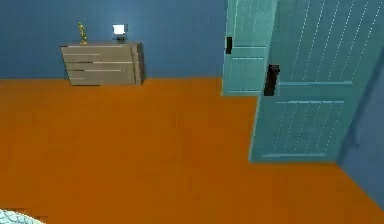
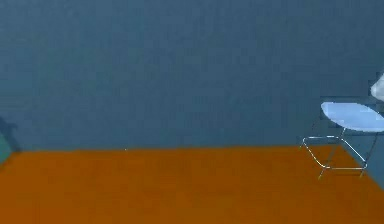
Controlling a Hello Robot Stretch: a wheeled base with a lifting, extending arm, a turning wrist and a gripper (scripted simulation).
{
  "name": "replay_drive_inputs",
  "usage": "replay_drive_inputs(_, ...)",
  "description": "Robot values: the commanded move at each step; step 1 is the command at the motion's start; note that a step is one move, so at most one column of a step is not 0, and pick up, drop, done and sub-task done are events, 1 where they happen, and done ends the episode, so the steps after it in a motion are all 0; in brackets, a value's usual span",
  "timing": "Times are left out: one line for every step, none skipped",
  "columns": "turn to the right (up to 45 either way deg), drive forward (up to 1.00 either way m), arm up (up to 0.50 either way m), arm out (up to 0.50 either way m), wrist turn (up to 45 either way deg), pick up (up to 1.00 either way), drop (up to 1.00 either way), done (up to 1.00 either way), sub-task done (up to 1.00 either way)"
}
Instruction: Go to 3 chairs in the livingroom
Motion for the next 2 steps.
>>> replay_drive_inputs(0.0,1.0,0.0,0.0,0.0,0.0,0.0,0.0,0.0)
replay_drive_inputs(0.0,1.0,0.0,0.0,0.0,0.0,0.0,0.0,0.0)
